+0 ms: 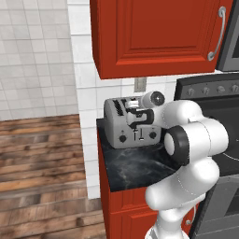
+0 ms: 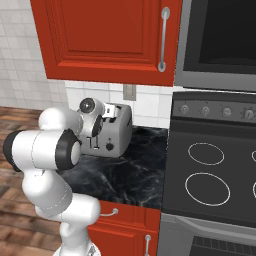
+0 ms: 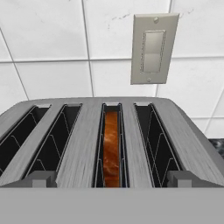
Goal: Start the toaster. Once the lever pops up, take the bread to the plate on the dining counter.
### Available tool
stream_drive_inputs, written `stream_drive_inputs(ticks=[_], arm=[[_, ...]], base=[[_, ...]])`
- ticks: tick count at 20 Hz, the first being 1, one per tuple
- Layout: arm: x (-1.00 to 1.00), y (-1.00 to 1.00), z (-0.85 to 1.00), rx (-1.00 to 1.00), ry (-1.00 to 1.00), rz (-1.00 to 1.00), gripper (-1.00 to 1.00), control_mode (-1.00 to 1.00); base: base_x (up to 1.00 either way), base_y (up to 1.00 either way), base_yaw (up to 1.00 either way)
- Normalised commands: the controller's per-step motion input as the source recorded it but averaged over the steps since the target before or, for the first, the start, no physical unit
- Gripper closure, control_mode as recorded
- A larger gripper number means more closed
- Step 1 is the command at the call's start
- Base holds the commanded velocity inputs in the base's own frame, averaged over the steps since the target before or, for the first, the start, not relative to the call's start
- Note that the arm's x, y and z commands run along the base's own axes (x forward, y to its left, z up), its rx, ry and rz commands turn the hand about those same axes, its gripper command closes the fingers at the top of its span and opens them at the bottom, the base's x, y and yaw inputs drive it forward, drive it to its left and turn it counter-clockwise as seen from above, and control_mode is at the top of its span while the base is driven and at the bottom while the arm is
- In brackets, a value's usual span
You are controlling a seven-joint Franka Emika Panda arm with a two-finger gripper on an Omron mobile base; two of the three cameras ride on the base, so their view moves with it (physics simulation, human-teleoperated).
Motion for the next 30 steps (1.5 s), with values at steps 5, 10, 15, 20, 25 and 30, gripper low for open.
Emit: stream_drive_inputs(ticks=[5,10,15,20,25,30], arm=[[0.0,0.0,0.0,0.0,0.0,0.0,-1.0,-1.0],[0.0,0.0,0.0,0.0,0.0,0.0,-1.0,-1.0],[0.0,0.0,0.0,0.0,0.0,0.0,-1.0,-1.0],[0.0,0.0,0.0,0.0,0.0,0.0,-1.0,-1.0],[0.0,0.0,0.0,0.0,0.0,0.0,-1.0,-1.0],[0.0,0.0,0.0,0.0,0.0,0.0,-1.0,-1.0]], base=[[0.0,0.0,0.0],[0.0,0.0,0.0],[0.0,0.0,0.0],[0.0,0.0,0.0],[0.0,0.0,0.0],[0.0,0.0,0.0]])
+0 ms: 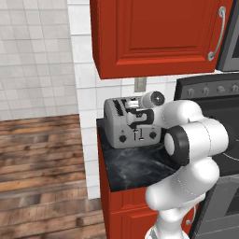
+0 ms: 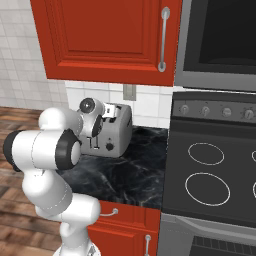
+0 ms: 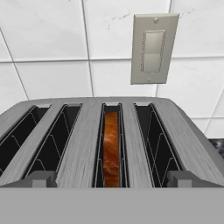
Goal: Start the toaster. Once the lever pops up, take the bread to the plate on the dining counter.
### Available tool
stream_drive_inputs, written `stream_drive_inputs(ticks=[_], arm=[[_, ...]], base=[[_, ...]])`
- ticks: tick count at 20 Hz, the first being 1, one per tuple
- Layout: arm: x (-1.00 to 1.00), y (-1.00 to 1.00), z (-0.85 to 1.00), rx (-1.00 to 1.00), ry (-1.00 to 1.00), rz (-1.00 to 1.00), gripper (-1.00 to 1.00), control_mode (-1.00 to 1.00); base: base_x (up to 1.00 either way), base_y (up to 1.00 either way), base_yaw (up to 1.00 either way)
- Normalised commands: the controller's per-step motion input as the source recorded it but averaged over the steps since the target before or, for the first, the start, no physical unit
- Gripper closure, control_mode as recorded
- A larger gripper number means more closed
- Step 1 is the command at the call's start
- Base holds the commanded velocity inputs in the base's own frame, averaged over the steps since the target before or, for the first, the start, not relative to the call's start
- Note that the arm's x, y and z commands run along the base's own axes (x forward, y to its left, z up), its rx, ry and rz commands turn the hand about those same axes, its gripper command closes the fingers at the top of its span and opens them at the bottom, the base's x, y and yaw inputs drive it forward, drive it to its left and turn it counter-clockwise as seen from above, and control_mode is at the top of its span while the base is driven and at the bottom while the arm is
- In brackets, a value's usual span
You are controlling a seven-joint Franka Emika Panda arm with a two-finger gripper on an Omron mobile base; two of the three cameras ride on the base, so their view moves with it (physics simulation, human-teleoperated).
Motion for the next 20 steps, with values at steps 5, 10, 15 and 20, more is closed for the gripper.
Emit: stream_drive_inputs(ticks=[5,10,15,20], arm=[[0.0,0.0,0.0,0.0,0.0,0.0,-1.0,-1.0],[0.0,0.0,0.0,0.0,0.0,0.0,-1.0,-1.0],[0.0,0.0,0.0,0.0,0.0,0.0,-1.0,-1.0],[0.0,0.0,0.0,0.0,0.0,0.0,-1.0,-1.0]], base=[[0.0,0.0,0.0],[0.0,0.0,0.0],[0.0,0.0,0.0],[0.0,0.0,0.0]])
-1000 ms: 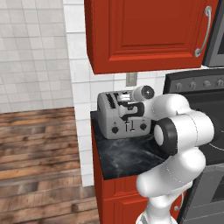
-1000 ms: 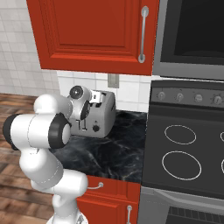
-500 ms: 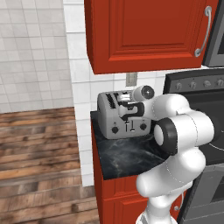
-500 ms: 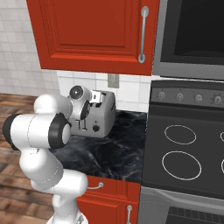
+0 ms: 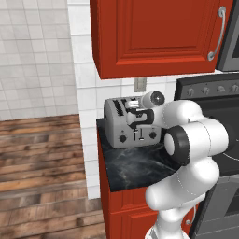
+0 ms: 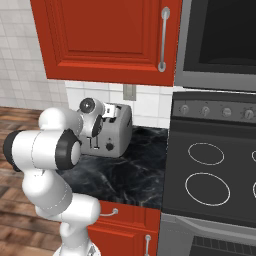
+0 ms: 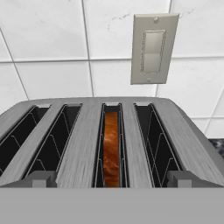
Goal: Start the toaster. Once the lever pops up, take the bread to the plate on the dining counter.
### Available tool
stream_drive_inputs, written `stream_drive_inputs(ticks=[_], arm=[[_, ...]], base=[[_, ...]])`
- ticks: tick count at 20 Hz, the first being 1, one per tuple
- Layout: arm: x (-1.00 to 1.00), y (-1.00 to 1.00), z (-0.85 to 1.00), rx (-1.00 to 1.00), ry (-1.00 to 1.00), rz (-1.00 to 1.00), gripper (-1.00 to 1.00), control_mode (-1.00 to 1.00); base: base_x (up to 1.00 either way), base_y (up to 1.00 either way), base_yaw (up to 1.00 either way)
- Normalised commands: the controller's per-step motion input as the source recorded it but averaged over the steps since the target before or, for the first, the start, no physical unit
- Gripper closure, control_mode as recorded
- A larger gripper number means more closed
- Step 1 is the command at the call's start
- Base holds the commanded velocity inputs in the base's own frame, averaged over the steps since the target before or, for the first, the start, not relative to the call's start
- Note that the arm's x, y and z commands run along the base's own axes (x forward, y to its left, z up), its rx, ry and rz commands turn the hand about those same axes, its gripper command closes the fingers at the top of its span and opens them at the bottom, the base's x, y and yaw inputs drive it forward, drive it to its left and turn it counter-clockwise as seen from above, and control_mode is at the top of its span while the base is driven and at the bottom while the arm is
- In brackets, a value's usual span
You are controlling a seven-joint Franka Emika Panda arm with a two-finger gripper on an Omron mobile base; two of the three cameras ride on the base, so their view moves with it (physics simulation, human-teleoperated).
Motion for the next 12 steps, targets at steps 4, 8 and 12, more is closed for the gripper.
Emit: stream_drive_inputs(ticks=[4,8,12], arm=[[0.0,0.0,0.0,0.0,0.0,0.0,-1.0,-1.0],[0.0,0.0,0.0,0.0,0.0,0.0,-1.0,-1.0],[0.0,0.0,0.0,0.0,0.0,0.0,-1.0,-1.0]], base=[[0.0,0.0,0.0],[0.0,0.0,0.0],[0.0,0.0,0.0]])
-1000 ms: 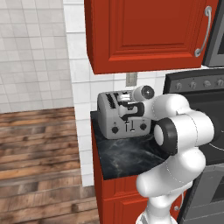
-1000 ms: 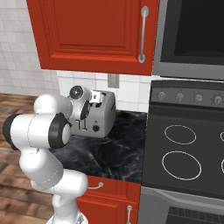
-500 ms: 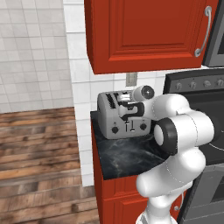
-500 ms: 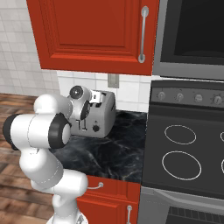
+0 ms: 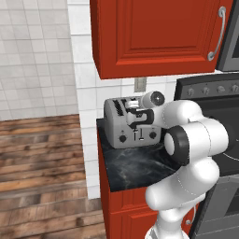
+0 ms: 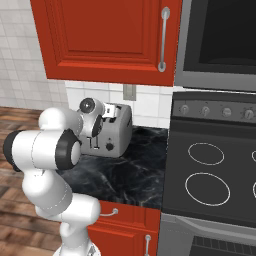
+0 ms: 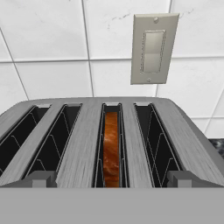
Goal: Start the toaster. Once the lever pops up, take the bread to the plate on the dining counter.
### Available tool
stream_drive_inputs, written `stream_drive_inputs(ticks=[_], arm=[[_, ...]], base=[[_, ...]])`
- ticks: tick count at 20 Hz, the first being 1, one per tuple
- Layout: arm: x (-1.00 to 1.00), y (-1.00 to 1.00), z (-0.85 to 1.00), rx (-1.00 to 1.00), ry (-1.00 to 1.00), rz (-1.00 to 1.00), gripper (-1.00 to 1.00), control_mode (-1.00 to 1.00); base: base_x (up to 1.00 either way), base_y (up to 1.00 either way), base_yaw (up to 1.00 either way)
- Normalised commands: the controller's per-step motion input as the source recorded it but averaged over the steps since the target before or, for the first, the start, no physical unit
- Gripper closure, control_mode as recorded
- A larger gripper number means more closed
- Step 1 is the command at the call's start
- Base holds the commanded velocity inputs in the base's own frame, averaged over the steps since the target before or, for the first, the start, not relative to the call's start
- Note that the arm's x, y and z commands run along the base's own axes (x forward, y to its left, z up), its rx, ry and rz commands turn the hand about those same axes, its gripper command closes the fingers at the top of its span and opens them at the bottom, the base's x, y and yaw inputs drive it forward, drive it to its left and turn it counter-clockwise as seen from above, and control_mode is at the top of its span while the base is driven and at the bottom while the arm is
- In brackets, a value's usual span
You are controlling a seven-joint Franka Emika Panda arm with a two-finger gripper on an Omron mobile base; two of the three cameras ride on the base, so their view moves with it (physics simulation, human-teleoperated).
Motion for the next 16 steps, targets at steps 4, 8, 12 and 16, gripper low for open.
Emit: stream_drive_inputs(ticks=[4,8,12,16], arm=[[0.0,0.0,0.0,0.0,0.0,0.0,-1.0,-1.0],[0.0,0.0,0.0,0.0,0.0,0.0,-1.0,-1.0],[0.0,0.0,0.0,0.0,0.0,0.0,-1.0,-1.0],[0.0,0.0,0.0,0.0,0.0,0.0,-1.0,-1.0]], base=[[0.0,0.0,0.0],[0.0,0.0,0.0],[0.0,0.0,0.0],[0.0,0.0,0.0]])
